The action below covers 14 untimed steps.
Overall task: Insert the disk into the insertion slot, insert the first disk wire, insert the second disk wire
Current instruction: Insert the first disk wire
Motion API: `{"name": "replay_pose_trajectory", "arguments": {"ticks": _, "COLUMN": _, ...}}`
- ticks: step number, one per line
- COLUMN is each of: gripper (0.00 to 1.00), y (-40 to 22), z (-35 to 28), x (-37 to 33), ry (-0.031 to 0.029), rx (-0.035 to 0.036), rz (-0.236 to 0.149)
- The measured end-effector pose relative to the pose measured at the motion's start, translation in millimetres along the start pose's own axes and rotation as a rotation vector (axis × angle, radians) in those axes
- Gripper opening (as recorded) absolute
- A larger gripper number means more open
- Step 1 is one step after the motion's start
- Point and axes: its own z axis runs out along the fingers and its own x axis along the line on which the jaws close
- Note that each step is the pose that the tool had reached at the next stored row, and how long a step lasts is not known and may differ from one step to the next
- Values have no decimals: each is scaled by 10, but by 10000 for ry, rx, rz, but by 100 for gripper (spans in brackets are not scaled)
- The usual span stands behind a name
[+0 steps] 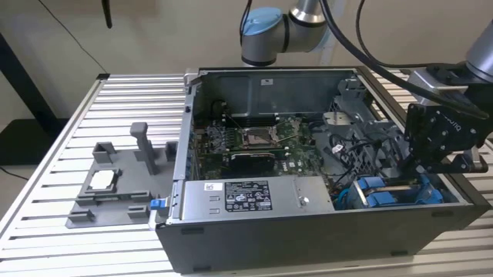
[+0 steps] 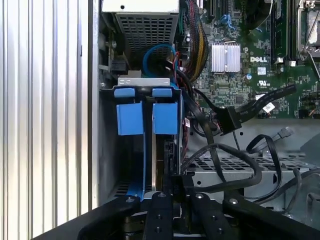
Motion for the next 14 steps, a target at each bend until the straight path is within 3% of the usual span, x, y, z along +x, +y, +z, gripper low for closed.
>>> {"name": "replay_pose_trajectory", "arguments": {"ticks": 4, "gripper": 19, "y": -20, "z": 0, "x": 16, "ry": -5, "rx": -85, "rz": 25}}
{"name": "replay_pose_trajectory", "arguments": {"ticks": 14, "gripper": 19, "y": -24, "z": 50, "x": 18, "ry": -24, "rx": -77, "rz": 395}}
